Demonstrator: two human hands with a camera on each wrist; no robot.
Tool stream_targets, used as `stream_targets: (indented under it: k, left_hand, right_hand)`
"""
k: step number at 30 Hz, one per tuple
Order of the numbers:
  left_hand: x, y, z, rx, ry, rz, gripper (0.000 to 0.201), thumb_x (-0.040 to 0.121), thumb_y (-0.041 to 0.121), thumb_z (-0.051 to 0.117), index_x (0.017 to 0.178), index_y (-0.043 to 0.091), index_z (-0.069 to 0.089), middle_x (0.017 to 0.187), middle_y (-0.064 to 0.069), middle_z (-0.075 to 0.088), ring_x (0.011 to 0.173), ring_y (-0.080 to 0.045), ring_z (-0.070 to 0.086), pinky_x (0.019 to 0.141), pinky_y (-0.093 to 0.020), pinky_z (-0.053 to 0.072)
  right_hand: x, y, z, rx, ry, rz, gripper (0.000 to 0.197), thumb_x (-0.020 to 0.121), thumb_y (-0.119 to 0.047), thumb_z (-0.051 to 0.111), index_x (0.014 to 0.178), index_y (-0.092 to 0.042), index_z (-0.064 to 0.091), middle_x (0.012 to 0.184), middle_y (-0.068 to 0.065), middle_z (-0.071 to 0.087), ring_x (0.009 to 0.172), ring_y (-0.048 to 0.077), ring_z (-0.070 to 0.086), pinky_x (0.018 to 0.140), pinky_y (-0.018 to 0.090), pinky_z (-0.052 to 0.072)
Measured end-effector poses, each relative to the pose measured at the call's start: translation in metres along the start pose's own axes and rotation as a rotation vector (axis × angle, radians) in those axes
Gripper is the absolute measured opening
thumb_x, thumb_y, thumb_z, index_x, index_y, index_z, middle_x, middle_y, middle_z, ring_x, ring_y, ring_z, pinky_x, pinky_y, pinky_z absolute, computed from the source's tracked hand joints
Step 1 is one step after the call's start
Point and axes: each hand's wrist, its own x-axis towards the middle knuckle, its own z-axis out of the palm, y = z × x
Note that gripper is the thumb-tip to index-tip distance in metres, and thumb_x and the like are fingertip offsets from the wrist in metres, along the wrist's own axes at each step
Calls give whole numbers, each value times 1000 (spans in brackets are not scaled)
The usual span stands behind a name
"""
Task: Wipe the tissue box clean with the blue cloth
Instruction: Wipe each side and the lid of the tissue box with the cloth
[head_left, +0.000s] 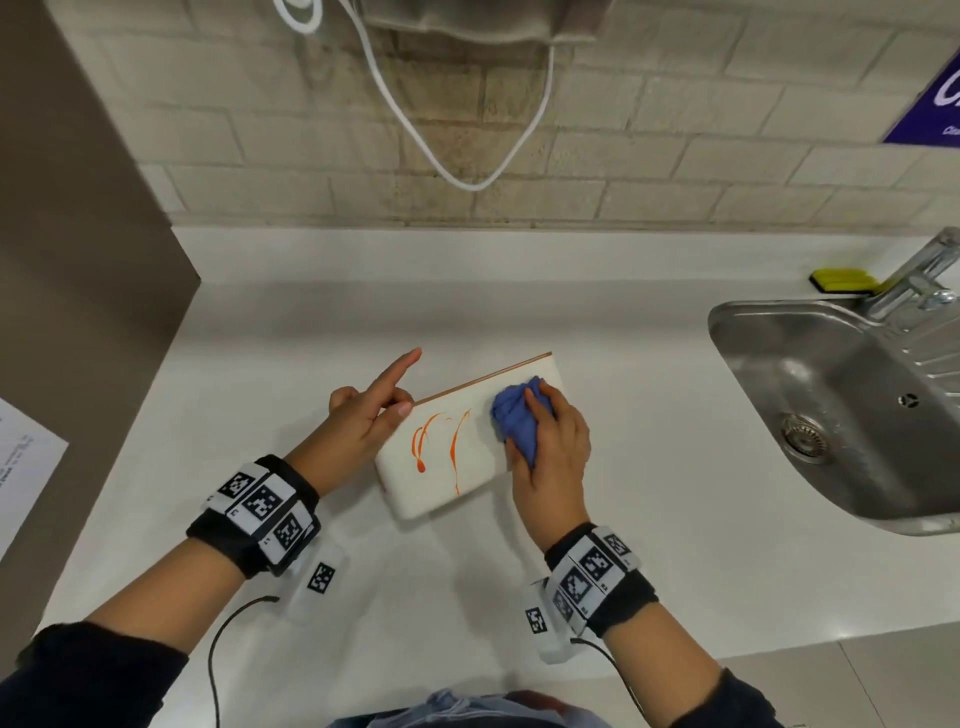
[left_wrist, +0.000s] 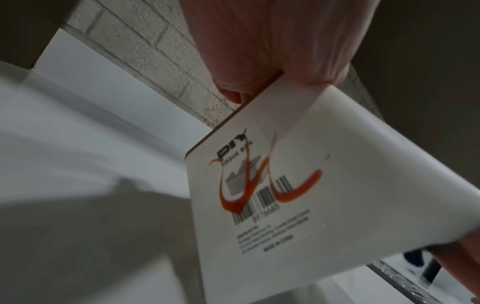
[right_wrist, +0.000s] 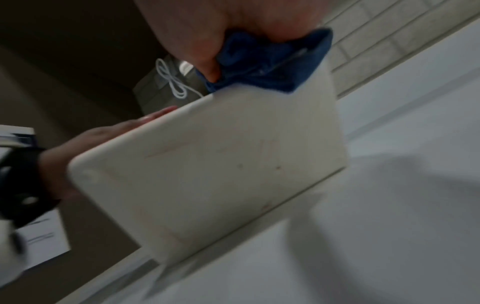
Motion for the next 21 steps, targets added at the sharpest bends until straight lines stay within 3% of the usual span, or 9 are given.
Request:
stream_targets:
  k: [3, 6, 8, 10, 12, 14, 16, 19, 21]
  left_hand:
    - [2, 0, 2, 40, 11, 26, 45, 96, 42, 28, 122, 70, 4, 104, 5, 59, 94, 7, 32, 93, -28, 21]
    - [3, -6, 3, 36, 40, 23, 46, 88, 47, 24, 122, 71, 2, 103, -1, 60, 93, -16, 33, 90, -14, 24]
    - [4, -10, 6, -16, 46, 12, 49, 83, 51, 23, 118, 78, 2, 105, -3, 60, 93, -22, 33, 90, -14, 26]
    - [2, -10, 6, -74, 51, -7, 47, 83, 55, 24, 116, 80, 3, 108, -4, 59, 96, -19, 34, 93, -17, 25]
    - [4, -12, 6, -45, 58, 4, 45, 93, 49, 25, 122, 74, 1, 109, -1, 60, 93, -12, 34, 92, -15, 24]
    - [5, -13, 5, -5, 52, 12, 46, 95, 47, 25, 127, 67, -2, 108, 1, 61, 96, -16, 37, 92, -14, 22]
    - [7, -16, 4, 38, 28, 44, 48, 88, 56, 20, 128, 68, -3, 104, 2, 61, 103, -22, 44, 95, -13, 18]
    - [8, -19, 3, 45, 10, 63, 48, 85, 58, 18, 127, 70, -4, 101, 4, 61, 106, -25, 48, 100, -19, 16]
    - [6, -16, 3, 31, 12, 63, 48, 86, 58, 19, 126, 71, -3, 102, 3, 60, 107, -25, 47, 101, -21, 15]
  right_hand:
    - [-1, -28, 18, 102, -69, -28, 48, 84, -17, 51, 132, -15, 44, 137, 8, 45, 123, 13, 33, 107, 6, 11]
    - [0, -59, 27, 258, -97, -99, 43, 80, -18, 43, 123, -19, 45, 130, -5, 47, 120, 11, 37, 106, 11, 19]
    - [-4, -67, 30, 267, -187, -174, 40, 78, -16, 46, 118, -20, 50, 128, -4, 51, 117, 15, 43, 105, 18, 25]
    - [-9, -63, 30, 155, -282, -273, 43, 79, -17, 50, 121, -19, 54, 134, 4, 50, 118, 21, 44, 105, 29, 28]
    - [-12, -51, 27, 42, -347, -405, 40, 81, -19, 53, 121, -20, 56, 136, 9, 49, 115, 24, 44, 101, 34, 29]
    - [-12, -38, 21, -13, -403, -529, 36, 82, -17, 58, 117, -22, 58, 135, 8, 50, 111, 26, 46, 95, 39, 35]
    - [-11, -23, 13, -46, -441, -620, 33, 82, -17, 64, 113, -25, 59, 135, 4, 50, 110, 29, 48, 90, 43, 41]
    - [-5, 5, -6, -69, -417, -650, 27, 81, -17, 64, 106, -27, 58, 131, -3, 47, 109, 28, 48, 90, 41, 42]
    - [4, 19, -21, -60, -311, -581, 25, 79, -12, 56, 100, -26, 57, 125, -4, 51, 103, 26, 51, 92, 38, 39]
